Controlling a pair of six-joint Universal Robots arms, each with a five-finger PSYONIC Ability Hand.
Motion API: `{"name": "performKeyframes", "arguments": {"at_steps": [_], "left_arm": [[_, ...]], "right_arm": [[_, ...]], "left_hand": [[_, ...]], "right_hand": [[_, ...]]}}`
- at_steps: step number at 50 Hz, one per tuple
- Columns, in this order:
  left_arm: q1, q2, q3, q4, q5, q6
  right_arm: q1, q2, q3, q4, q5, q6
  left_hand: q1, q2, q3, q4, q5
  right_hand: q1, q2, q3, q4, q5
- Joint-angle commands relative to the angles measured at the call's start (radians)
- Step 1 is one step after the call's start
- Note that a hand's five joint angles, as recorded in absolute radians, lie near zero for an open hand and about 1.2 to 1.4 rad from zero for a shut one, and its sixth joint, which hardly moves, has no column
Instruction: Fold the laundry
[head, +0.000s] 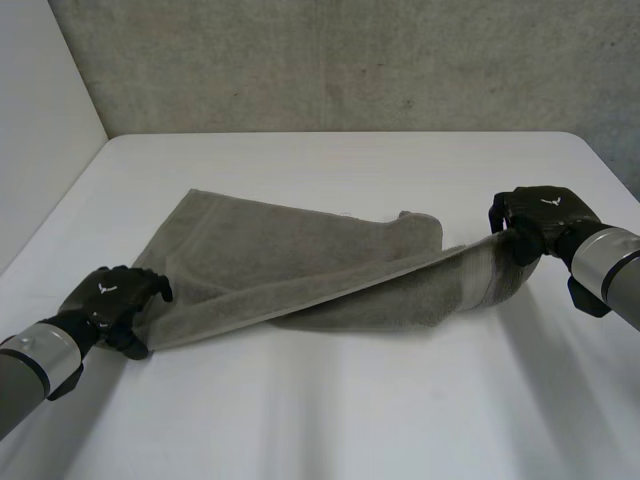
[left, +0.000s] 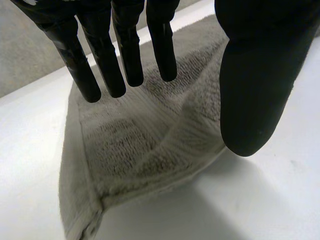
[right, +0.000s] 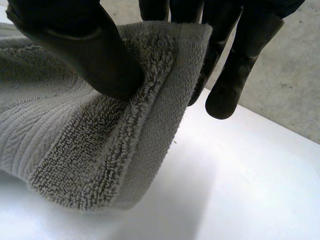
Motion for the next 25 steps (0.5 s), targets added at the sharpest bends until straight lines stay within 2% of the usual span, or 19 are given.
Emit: {"name": "performKeyframes", "arguments": {"at_steps": [1,25], "left_arm": [[0.002,-0.007,-0.005,0.001,-0.001,0.004],[0.005,0.010,-0.042,0.021,-0.006,0.029]], "right_arm": [[-0.017,0.021,0.002,-0.004,-0.005,0.000],[-0.008,0.070,0.006,-0.007,-0.005,-0.005]], "left_hand": [[0.082,0.081,0.081,0.082,0.082],[0.088,0.087,0.087,0.088,0.087]], "right_hand": [[0.063,0.061,0.060,0.058,0.056],[0.063,0.061,0.060,0.058,0.056]]}}
